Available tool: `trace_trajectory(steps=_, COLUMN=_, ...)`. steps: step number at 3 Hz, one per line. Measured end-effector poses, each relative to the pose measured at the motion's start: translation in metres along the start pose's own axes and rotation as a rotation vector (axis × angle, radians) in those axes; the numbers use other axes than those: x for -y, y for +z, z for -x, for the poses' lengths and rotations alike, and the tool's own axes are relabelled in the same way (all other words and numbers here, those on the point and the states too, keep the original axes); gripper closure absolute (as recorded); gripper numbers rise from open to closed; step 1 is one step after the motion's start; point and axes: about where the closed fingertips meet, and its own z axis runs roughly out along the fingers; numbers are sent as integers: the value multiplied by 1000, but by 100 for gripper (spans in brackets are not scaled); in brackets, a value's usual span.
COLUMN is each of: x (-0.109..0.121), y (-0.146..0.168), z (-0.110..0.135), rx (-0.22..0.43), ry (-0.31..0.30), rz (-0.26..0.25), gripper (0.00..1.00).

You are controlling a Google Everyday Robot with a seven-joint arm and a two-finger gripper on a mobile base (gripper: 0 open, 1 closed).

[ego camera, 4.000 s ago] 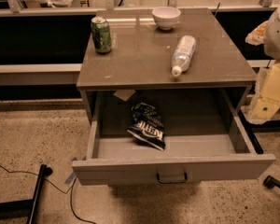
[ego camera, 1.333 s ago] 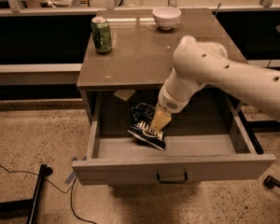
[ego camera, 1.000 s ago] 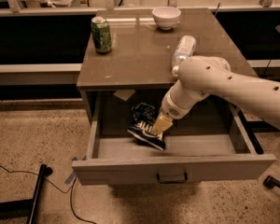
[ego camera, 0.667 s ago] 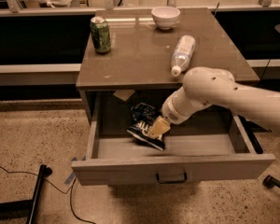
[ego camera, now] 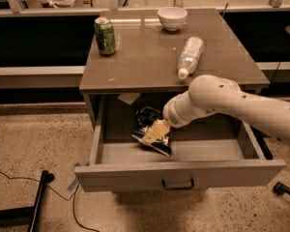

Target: Pick blue chip bag from top drawer and place on counter

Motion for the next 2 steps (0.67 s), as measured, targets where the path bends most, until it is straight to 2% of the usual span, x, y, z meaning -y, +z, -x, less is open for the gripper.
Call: trace_trajectory(steps=2, x=4, y=31, z=-3, rx=62, ry=47, rz=-28, gripper=0)
